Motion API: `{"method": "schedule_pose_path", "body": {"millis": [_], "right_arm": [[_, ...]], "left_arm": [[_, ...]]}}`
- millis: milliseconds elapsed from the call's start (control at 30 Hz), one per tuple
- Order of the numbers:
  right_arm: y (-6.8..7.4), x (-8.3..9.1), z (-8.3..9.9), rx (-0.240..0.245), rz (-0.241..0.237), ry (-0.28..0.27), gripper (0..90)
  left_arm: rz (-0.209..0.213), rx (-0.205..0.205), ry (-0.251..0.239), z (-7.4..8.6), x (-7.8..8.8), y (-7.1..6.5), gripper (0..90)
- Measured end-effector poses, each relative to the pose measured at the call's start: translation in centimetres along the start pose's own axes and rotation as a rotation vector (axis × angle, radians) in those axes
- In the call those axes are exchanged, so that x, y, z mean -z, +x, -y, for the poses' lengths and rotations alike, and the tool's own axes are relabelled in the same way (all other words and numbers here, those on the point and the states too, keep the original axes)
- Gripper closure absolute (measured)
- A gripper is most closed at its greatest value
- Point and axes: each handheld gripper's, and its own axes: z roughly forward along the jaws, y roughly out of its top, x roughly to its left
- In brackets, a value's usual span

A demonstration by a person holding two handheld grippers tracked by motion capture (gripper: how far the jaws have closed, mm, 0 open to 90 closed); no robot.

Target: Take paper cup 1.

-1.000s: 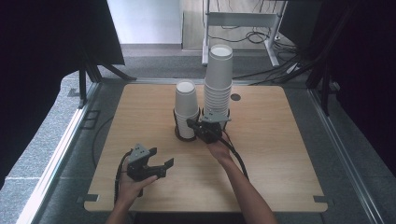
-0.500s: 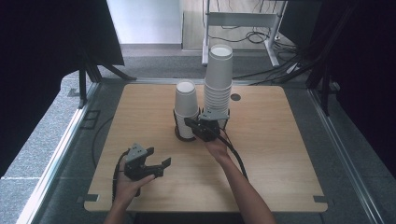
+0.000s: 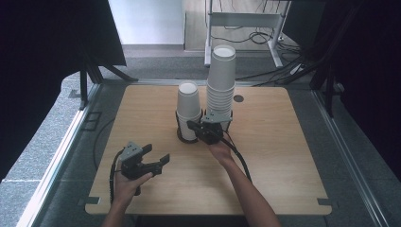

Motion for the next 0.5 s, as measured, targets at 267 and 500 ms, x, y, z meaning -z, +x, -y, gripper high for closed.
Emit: {"method": "schedule_pose_path", "body": {"millis": [267,500], "right_arm": [[-0.3,-0.2,0.8,-0.016,-0.016,0.006,88.1],[-0.1,0.6,0.0,-0.018,-0.032,-0.046,89.2]], "left_arm": [[-0.012,-0.003,-0.019,-2.5,-1.1,0.2,14.9],[-0.036,0.015,-0.043,-5.0,-2.2,0.9,14.9]]}}
